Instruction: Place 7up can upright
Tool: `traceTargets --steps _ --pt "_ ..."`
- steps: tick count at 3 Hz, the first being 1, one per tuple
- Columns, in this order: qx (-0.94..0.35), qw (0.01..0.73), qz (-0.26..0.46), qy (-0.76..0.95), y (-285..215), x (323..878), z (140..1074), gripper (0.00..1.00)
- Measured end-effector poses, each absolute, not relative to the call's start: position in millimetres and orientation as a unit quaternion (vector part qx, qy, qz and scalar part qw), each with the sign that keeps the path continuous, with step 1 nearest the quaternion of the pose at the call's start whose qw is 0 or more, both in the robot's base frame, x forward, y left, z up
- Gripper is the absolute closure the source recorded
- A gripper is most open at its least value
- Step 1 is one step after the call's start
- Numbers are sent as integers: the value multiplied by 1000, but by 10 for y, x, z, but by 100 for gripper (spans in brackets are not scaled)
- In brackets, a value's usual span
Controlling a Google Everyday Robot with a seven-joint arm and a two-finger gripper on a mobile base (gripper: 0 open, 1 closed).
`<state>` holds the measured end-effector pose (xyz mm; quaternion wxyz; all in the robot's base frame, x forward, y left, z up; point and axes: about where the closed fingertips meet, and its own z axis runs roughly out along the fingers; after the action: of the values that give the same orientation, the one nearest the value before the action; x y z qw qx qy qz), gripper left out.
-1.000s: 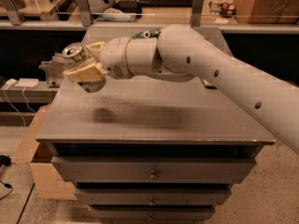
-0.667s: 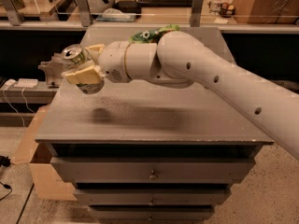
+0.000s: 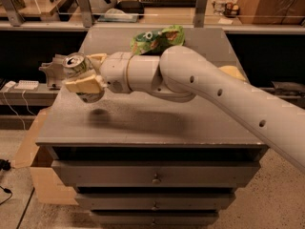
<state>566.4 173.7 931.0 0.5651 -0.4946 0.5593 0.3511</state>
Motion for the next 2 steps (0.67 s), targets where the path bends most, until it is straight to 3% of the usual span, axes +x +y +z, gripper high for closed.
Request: traceTargets --steps 2 --pt "-483 580 356 552 1716 5659 9087 100"
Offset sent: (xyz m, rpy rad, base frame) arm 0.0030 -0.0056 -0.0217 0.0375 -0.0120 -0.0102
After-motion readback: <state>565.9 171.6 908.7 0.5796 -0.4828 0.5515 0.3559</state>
